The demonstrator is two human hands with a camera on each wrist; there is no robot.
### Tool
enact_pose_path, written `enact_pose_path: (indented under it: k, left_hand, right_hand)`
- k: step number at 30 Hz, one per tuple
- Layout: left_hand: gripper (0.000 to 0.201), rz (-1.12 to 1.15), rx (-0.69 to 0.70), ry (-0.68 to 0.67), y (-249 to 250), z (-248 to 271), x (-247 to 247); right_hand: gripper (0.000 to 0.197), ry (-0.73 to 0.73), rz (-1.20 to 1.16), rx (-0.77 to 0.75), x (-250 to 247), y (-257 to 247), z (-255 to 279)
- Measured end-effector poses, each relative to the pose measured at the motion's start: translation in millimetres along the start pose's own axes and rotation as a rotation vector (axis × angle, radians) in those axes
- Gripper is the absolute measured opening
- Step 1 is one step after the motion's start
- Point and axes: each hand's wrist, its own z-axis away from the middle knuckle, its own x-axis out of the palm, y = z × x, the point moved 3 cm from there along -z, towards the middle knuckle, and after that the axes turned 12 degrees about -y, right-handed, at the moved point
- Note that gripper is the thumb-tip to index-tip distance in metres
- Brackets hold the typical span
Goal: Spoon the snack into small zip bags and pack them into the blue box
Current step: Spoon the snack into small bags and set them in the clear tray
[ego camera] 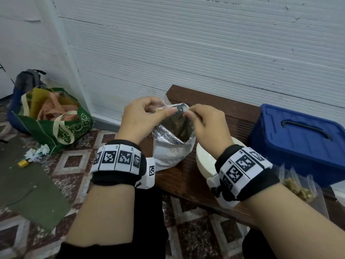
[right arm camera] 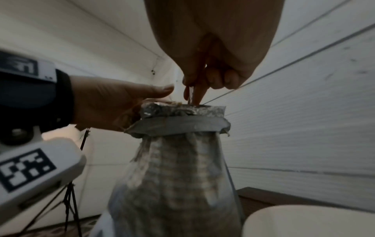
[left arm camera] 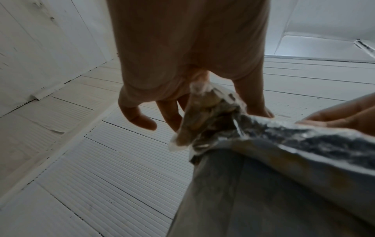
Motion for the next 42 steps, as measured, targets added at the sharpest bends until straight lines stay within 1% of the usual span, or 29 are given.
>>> enact_pose_path:
  k: [3, 8, 14, 18, 22, 25, 27, 31, 34, 38, 42]
  left_hand:
    - [0.041, 0.006, -0.008, -0.003, 1.1, 0.5, 0.1]
    - [0.040, 0.027, -0.018, -0.012, 2.0, 1.5, -0.3]
    - [0.039, 0.015, 0.003, -0.011, 4.1, 2.3, -0.3]
    - [0.037, -0.031, 0.006, 0.001, 6.6, 2.8, -3.3]
    - [0.038, -0.024, 0.001, 0.001, 5.8, 3.5, -5.0]
    - [0.053, -0.030, -0.001, 0.009, 2.7, 3.7, -5.2]
    - [0.057, -0.034, 0.006, 0.007, 0.9, 2.7, -4.8]
    - [0.056, -0.079, -0.006, -0.016, 2.6, 3.0, -3.6]
    - [0.048, -0.124, -0.024, -0.042, 4.1, 4.9, -3.1]
    - [0.048, -0.140, -0.016, -0.082, 6.4, 5.9, -1.6]
    - [0.049, -0.188, -0.004, -0.126, 9.5, 5.3, 2.9]
  right_hand:
    - [0.019, 0.004, -0.069, 0.113, 1.7, 3.6, -0.2]
    - [0.023, 0.083, -0.193, 0.310, -2.5, 16.1, 0.3]
    - [0.029, 0.229, -0.338, 0.484, -13.1, 30.4, 2.2]
    - [0.030, 0.318, -0.387, 0.555, -24.1, 36.8, 1.7]
    - [0.028, 0.388, -0.378, 0.579, -38.1, 41.4, 0.1]
    - [0.027, 0.432, -0.379, 0.571, -48.1, 41.0, -1.5]
    - [0.027, 0.456, -0.383, 0.562, -54.3, 40.9, -3.0]
    - [0.028, 0.483, -0.371, 0.562, -67.8, 41.1, -7.3]
    - [0.030, 0.508, -0.369, 0.568, -77.3, 40.0, -11.5]
    - [0.033, 0.484, -0.368, 0.563, -81.6, 35.0, -19.9]
    - [0.031, 0.410, -0.364, 0.540, -73.2, 28.0, -28.6]
